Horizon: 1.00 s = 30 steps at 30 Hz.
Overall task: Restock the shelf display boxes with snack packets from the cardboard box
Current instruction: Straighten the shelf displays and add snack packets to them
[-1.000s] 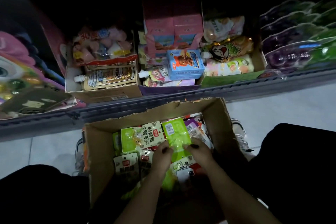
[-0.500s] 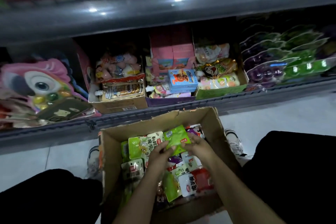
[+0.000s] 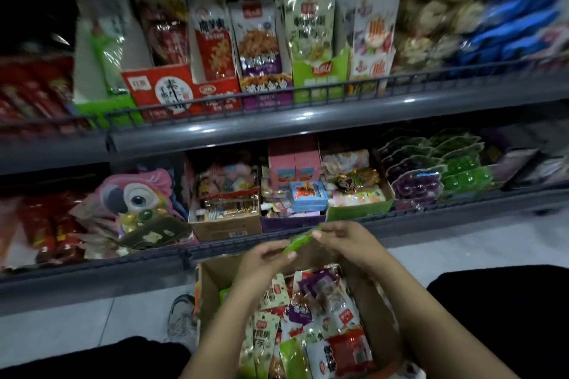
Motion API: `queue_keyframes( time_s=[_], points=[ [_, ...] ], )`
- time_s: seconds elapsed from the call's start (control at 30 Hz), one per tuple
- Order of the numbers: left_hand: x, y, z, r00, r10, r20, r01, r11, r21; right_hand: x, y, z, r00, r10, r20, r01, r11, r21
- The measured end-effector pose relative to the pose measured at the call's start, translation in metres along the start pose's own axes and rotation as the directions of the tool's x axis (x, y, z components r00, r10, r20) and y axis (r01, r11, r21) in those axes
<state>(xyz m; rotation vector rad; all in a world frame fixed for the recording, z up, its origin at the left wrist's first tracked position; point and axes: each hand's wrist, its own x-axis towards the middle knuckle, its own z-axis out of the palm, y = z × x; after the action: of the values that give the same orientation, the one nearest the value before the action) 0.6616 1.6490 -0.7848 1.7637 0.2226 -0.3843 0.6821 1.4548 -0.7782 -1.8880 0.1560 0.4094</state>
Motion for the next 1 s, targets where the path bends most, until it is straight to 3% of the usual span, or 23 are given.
queue_keyframes(
  time_s=[0.13,0.27,0.47,0.7,1.0],
  points=[
    [-0.014,0.054,-0.014,0.988,0.139,-0.069,-0.136,0.99,0.045,-0.019,-0.047,-0.02,0.979,-0.156,-0.13,0.128,0.971,-0.2],
    [-0.026,0.111,-0.019,0.962,0.233,-0.14,-0.233,0.972,0.01,-0.034,-0.097,-0.037,0.943,-0.239,-0.232,0.159,0.935,-0.318],
    [-0.034,0.193,-0.029,0.954,0.283,-0.104,-0.291,0.954,-0.072,-0.047,-0.163,-0.076,0.895,-0.33,-0.301,0.251,0.929,-0.271],
    [-0.015,0.27,-0.031,0.923,0.369,-0.108,-0.374,0.927,-0.029,-0.038,-0.234,-0.114,0.839,-0.437,-0.324,0.415,0.899,-0.137],
    [0.04,0.355,-0.034,0.865,0.468,-0.182,-0.488,0.869,-0.085,0.017,-0.303,-0.15,0.682,-0.556,-0.475,0.528,0.824,-0.208]
  ],
)
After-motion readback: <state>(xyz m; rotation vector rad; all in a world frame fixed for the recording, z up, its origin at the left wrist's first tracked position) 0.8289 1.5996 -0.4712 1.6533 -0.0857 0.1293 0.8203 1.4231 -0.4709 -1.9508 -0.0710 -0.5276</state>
